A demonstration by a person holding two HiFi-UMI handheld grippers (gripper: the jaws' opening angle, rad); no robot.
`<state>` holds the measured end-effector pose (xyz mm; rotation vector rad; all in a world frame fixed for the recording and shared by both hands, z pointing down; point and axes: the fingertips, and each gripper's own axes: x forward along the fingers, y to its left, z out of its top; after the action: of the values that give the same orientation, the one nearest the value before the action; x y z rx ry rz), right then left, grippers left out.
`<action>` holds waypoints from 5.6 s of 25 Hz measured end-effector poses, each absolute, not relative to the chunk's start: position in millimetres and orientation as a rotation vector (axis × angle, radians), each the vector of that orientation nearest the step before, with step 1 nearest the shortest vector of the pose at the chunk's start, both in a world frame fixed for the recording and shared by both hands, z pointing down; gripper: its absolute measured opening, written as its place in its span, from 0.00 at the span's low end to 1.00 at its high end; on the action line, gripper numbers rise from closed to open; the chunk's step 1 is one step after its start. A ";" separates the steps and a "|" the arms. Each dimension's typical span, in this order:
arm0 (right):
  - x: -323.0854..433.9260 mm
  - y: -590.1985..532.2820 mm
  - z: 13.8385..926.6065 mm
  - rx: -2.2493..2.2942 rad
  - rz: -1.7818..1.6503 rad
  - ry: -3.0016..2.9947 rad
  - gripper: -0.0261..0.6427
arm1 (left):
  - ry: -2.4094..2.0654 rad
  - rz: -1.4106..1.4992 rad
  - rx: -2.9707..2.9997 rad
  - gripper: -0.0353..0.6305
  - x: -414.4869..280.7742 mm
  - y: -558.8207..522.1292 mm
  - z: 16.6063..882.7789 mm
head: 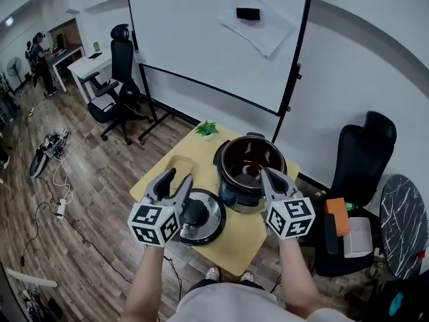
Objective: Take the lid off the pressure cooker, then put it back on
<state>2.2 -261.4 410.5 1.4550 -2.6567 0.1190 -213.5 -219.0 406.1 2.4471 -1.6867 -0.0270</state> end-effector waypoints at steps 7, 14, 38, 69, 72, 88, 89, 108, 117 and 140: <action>5.8 -261.1 411.8 1.464 0.124 -2.651 0.04 | -1.725 0.010 2.450 0.13 -213.3 -218.1 405.9; 7.4 -262.7 410.6 1.463 0.121 -2.657 0.04 | -1.751 0.016 2.433 0.08 -216.0 -220.2 403.6; 4.5 -264.6 410.4 1.458 0.115 -2.664 0.04 | -1.688 0.136 2.532 0.53 -200.0 -224.2 412.2; 59.9 -256.8 425.6 1.551 0.160 -2.558 0.04 | -1.403 0.788 2.190 0.54 -176.8 -223.5 650.8; 67.3 -257.4 426.5 1.562 0.165 -2.546 0.04 | -1.391 0.826 2.162 0.54 -176.1 -222.7 663.1; 83.7 -257.0 429.9 1.585 0.178 -2.524 0.04 | -1.382 0.746 2.095 0.48 -177.3 -224.8 668.0; 84.5 -256.7 429.9 1.586 0.178 -2.523 0.04 | -1.384 0.747 2.091 0.47 -177.5 -225.0 668.3; 63.3 -261.7 422.8 1.537 0.183 -2.611 0.04 | -1.494 0.667 2.161 0.47 -207.1 -227.5 553.8; 53.7 -264.5 410.2 1.511 0.134 -2.646 0.04 | -1.632 0.524 2.267 0.47 -223.3 -249.3 442.5; 149.6 -249.3 397.2 1.761 0.075 -2.490 0.04 | -1.256 0.593 2.490 0.47 -65.3 -339.4 403.9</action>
<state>149.6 -249.3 397.2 1.7613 -2.4897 0.0752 -65.3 -339.4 403.9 2.4898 -1.2558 0.5935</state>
